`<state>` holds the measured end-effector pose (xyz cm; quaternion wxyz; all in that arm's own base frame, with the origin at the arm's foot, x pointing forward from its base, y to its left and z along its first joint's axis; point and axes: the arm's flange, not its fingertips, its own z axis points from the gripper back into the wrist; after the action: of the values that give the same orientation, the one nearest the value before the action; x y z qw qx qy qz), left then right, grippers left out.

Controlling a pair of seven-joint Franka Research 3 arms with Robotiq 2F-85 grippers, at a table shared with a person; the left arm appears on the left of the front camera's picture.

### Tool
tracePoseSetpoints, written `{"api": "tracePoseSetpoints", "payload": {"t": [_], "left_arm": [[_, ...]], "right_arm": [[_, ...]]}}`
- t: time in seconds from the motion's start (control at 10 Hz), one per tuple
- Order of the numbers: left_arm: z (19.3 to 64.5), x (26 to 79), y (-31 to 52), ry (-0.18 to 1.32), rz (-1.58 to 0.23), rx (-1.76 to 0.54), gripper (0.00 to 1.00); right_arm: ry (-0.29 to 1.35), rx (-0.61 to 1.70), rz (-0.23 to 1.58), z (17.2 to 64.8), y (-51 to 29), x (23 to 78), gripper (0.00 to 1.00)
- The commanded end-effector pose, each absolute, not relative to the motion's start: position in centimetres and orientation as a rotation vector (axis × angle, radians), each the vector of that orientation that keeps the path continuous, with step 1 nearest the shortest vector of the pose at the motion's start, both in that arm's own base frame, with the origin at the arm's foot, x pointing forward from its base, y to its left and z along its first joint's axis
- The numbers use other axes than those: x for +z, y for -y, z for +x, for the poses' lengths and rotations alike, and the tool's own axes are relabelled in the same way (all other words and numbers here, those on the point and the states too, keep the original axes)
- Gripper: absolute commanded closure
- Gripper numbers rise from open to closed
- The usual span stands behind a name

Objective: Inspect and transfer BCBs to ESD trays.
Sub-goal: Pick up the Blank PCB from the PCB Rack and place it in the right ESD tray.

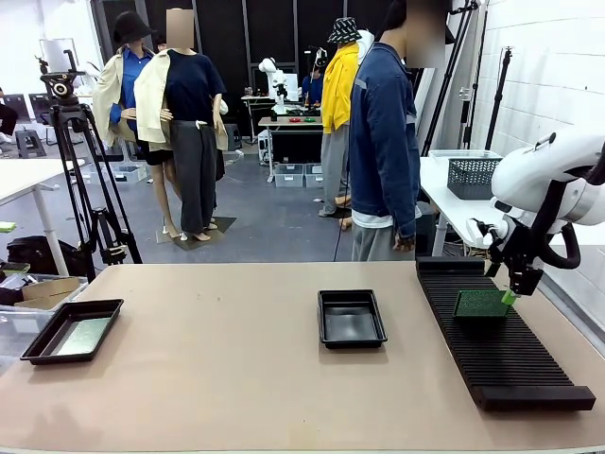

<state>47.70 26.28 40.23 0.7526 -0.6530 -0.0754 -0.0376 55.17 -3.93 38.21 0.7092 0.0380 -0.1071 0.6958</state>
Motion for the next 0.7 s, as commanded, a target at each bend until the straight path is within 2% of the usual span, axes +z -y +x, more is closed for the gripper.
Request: {"api": "tracePoseSetpoints", "payload": {"t": [0.0,0.6], "left_arm": [[47.5,40.3,-26.3,0.163,-1.421,-0.082,0.0],[47.5,40.3,-26.3,0.163,-1.421,-0.082,0.0]], "right_arm": [[0.252,1.569,0.122,56.2,3.9,38.1,0.0],[0.212,1.558,0.141,57.8,3.4,36.7,0.0]]}}
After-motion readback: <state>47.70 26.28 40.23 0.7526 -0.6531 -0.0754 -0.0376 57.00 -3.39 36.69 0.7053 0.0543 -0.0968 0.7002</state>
